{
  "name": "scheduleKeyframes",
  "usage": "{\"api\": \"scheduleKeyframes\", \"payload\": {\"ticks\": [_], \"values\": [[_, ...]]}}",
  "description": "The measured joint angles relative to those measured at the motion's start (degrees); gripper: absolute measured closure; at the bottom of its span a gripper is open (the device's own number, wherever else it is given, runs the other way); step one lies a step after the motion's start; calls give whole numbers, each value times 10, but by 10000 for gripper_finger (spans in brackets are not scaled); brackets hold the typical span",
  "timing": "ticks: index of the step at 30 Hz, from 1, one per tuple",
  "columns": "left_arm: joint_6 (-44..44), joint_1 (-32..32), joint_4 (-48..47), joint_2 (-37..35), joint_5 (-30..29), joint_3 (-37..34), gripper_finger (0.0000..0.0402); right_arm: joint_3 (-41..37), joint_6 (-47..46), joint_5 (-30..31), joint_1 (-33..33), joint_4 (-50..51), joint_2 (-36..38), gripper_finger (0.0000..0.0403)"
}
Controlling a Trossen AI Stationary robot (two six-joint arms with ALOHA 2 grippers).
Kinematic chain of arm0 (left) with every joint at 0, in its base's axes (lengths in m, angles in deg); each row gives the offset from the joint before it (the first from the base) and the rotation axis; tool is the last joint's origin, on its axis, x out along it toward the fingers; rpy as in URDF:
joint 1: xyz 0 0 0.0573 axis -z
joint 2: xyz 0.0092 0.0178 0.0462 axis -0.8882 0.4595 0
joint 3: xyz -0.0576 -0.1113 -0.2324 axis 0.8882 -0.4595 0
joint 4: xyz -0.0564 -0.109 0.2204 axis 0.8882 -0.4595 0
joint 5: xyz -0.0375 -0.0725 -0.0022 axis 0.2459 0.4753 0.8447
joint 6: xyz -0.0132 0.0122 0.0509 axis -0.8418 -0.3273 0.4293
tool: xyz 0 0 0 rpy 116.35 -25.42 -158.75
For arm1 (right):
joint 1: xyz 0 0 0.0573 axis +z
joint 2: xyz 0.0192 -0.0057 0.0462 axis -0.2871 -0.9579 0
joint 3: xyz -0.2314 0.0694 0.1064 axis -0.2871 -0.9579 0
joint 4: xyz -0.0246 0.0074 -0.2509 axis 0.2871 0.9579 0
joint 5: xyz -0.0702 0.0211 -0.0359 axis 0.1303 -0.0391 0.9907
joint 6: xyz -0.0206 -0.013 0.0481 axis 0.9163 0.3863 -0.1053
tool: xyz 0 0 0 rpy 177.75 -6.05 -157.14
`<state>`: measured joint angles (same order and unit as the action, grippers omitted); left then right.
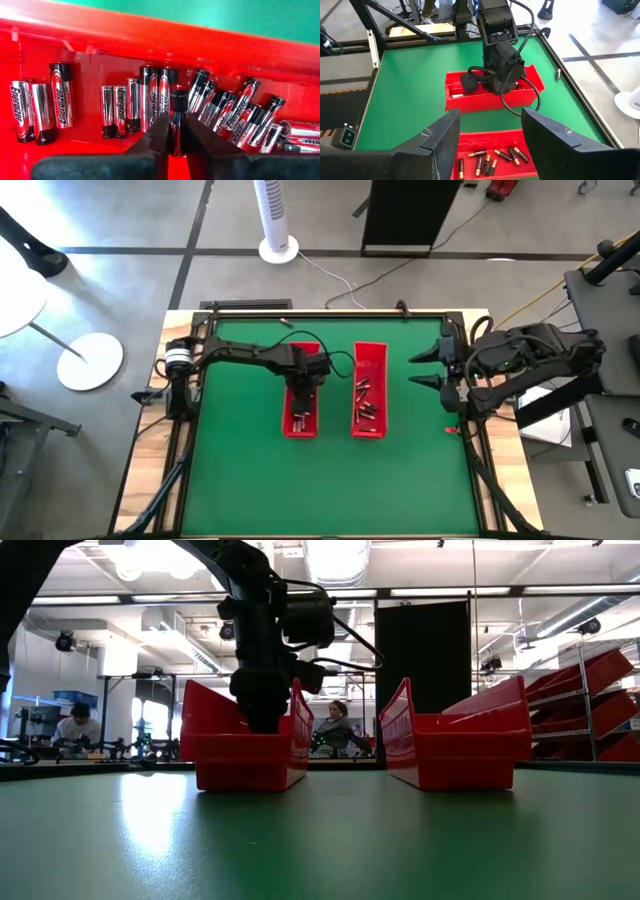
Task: Sort batteries
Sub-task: Put the silver battery into the left red bin
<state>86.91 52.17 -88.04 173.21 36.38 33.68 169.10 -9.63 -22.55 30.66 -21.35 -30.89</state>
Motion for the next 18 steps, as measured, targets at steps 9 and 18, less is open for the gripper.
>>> {"api": "scheduleKeyframes", "payload": {"ticks": [9,18], "values": [[15,7,-2,0,4,0,346,0,64,25,-9,-11,-7,198],[-28,7,-55,-14,29,64,259,0,178,28,-55,-84,-6,177]]}}
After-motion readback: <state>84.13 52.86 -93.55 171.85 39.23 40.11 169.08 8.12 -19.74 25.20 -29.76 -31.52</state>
